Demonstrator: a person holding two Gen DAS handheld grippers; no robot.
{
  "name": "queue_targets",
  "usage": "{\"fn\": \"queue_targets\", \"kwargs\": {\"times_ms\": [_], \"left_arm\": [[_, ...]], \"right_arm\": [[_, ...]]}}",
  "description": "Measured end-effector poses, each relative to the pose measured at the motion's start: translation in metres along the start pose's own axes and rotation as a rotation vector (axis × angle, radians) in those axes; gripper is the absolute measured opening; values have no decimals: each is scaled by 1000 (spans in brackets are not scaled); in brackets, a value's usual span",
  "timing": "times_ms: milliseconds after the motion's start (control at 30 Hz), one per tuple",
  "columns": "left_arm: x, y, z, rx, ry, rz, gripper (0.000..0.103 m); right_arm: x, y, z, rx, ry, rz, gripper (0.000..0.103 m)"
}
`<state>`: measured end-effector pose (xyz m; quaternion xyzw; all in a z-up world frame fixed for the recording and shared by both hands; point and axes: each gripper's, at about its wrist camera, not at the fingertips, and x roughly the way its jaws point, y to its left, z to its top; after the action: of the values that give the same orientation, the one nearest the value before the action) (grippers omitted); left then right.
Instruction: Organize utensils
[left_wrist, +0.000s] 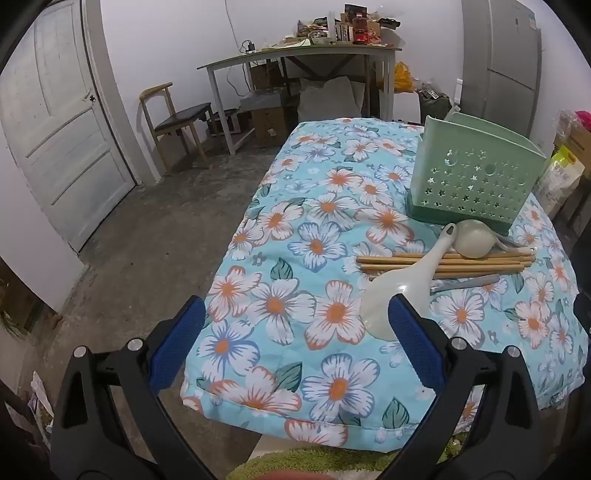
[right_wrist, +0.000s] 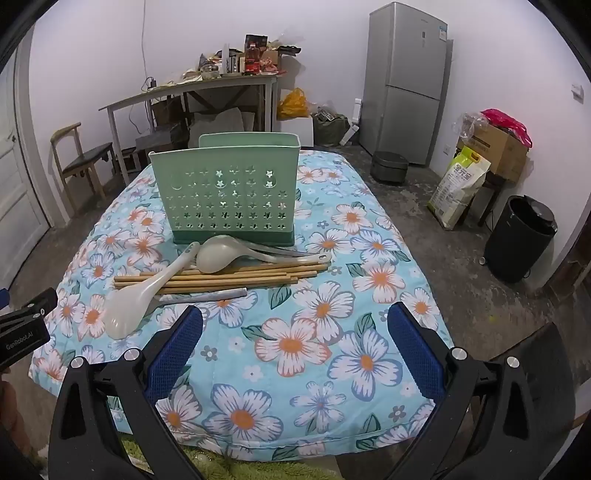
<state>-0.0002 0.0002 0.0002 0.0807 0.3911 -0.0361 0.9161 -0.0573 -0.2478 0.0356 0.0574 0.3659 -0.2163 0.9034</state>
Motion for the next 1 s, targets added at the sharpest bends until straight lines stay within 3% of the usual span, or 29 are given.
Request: {"fn": "queue_targets", "kwargs": {"times_ms": [1000], "left_arm": [[1, -4, 2, -7, 8, -15, 96]], "right_arm": [[-2, 0, 0, -1, -16, -3, 98]]}}
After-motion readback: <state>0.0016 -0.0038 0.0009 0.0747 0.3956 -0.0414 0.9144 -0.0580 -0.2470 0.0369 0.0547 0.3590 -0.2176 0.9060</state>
